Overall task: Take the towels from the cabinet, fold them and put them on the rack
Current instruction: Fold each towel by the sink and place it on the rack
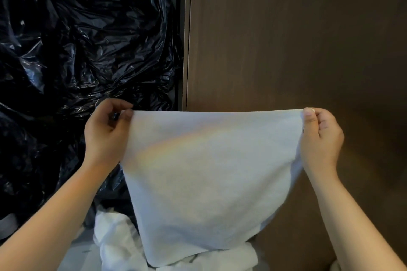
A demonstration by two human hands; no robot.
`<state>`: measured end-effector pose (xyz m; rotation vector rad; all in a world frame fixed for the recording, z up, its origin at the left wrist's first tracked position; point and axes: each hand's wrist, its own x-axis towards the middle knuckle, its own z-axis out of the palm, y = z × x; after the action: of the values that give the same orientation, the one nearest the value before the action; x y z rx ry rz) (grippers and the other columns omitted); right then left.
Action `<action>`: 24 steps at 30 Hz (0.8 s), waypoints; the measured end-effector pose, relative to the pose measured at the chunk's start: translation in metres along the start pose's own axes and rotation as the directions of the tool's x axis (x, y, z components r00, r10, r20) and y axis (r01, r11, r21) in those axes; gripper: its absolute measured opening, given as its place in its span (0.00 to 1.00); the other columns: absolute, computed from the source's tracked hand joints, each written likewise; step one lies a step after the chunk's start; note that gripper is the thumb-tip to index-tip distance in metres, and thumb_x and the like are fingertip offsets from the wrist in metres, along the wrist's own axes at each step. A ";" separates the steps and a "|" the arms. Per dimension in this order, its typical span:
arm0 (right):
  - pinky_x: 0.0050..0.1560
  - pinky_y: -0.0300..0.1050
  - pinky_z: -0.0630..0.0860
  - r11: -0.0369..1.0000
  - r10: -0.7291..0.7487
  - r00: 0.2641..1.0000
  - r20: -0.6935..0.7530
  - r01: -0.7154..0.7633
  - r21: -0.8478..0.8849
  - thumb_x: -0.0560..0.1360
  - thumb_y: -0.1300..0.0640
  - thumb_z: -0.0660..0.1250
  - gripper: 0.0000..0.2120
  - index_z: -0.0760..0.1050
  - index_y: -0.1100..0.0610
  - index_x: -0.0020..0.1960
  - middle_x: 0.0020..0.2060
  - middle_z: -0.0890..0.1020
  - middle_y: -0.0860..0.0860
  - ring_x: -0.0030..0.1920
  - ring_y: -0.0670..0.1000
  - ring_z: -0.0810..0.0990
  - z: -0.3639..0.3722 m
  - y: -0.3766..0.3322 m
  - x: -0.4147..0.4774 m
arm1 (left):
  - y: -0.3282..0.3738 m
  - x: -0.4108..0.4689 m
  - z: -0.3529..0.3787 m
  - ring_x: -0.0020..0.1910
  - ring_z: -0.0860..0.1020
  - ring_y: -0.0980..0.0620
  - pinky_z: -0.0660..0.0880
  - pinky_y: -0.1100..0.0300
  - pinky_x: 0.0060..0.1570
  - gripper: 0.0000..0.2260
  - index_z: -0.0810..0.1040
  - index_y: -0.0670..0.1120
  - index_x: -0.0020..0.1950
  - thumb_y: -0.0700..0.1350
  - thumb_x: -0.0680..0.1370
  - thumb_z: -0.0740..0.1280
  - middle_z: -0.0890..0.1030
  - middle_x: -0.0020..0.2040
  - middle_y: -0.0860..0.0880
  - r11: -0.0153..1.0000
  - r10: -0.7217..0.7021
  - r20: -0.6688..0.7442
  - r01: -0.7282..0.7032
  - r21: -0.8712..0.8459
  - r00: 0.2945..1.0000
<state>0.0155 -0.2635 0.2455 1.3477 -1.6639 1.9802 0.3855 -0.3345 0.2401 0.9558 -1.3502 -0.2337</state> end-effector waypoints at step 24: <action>0.41 0.36 0.71 0.976 0.215 0.965 0.153 -0.206 -0.067 0.81 0.47 0.61 0.11 0.77 0.53 0.51 0.40 0.78 0.44 0.44 0.45 0.78 -0.003 0.038 -0.048 | -0.037 -0.034 0.005 0.39 0.82 0.48 0.79 0.57 0.42 0.03 0.85 0.50 0.41 0.48 0.72 0.75 0.86 0.38 0.50 0.832 -0.529 0.216 0.552 -0.057 0.820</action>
<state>0.0155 -0.2561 0.1849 1.3954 -1.9926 1.9693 0.3856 -0.3380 0.1900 1.2286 -1.1909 -0.8543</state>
